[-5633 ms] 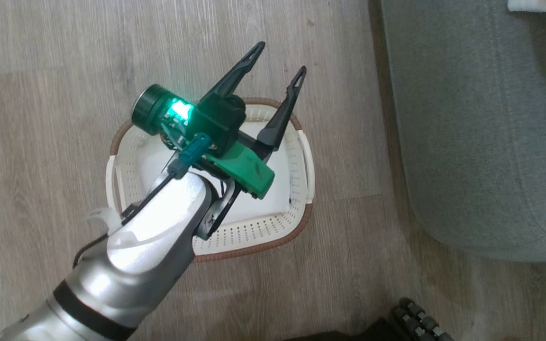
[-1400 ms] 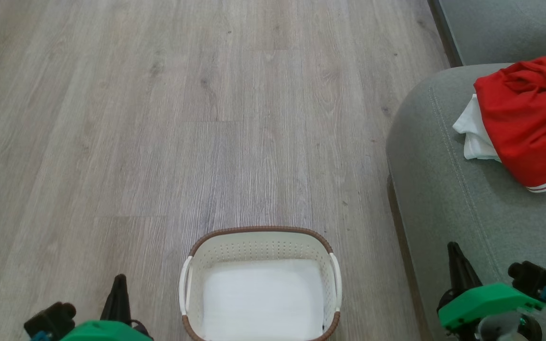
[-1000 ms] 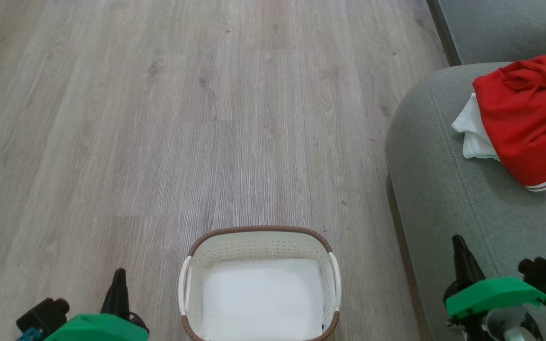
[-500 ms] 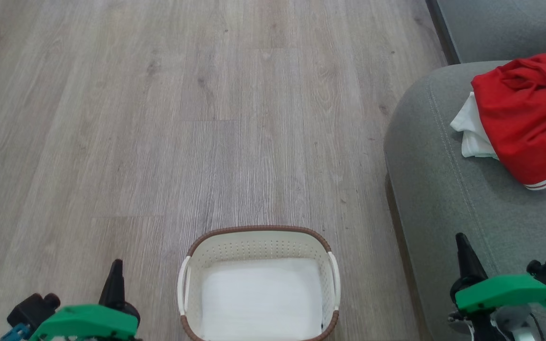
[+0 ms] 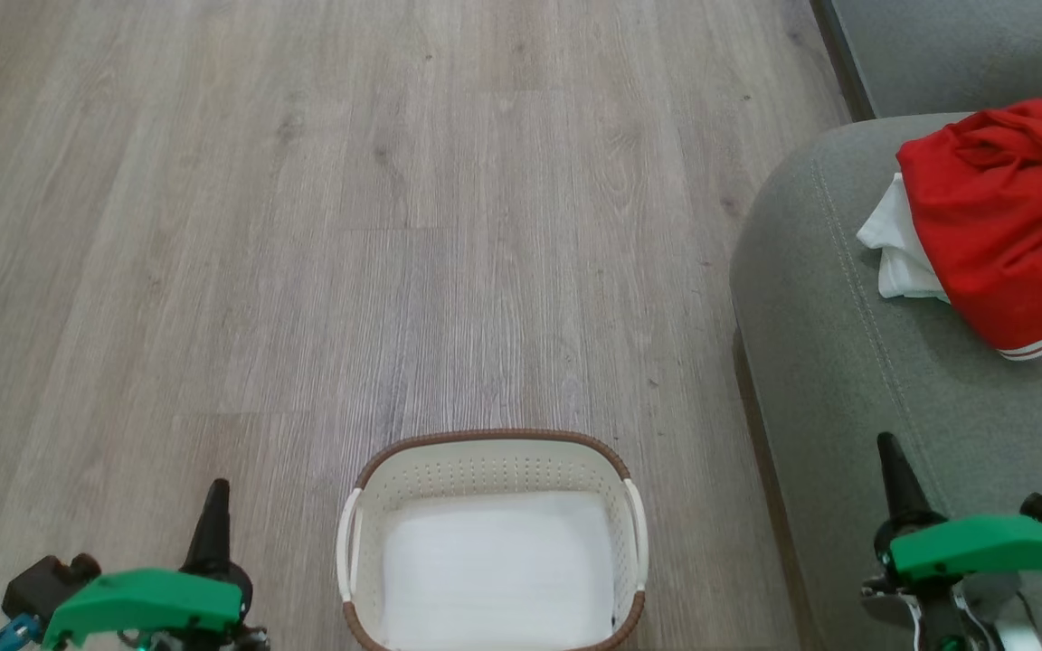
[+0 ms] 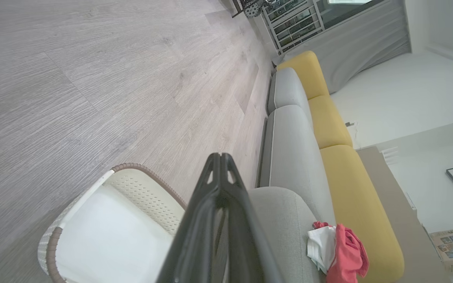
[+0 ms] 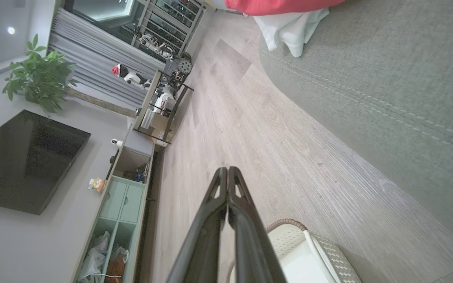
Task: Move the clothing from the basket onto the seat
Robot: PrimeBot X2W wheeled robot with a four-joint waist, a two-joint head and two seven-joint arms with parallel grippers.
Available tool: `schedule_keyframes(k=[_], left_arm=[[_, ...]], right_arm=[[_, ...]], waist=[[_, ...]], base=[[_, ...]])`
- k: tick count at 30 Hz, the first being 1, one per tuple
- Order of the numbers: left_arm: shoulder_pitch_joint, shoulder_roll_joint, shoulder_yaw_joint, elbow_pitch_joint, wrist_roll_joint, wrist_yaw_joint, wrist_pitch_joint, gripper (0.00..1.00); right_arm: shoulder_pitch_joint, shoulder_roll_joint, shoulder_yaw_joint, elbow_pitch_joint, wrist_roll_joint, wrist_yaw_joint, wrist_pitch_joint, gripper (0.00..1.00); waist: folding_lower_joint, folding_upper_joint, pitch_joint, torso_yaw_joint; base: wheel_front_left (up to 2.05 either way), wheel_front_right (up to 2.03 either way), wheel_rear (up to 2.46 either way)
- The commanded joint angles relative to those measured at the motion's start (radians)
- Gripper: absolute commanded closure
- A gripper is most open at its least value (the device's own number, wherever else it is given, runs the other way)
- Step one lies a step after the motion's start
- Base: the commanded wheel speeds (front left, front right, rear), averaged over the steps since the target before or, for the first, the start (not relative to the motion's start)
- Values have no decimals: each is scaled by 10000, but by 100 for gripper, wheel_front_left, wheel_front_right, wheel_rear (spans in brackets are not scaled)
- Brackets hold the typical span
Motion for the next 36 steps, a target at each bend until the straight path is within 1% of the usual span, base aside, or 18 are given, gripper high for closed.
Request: schedule_keyframes(k=[1,36], left_arm=[[-574,31,373,-277,-241,-106,64,100],[-1406,-145,1250,-118,-3964,-940,1112,100]], right_arm=[[-572,-26,86,-404,288,0,77,100],[-803,-27,-237,-892,4383,-1,1119,100]], waist=[[0,0,2,-3],[0,0,55,-112]], base=[[0,0,0],[0,0,0]])
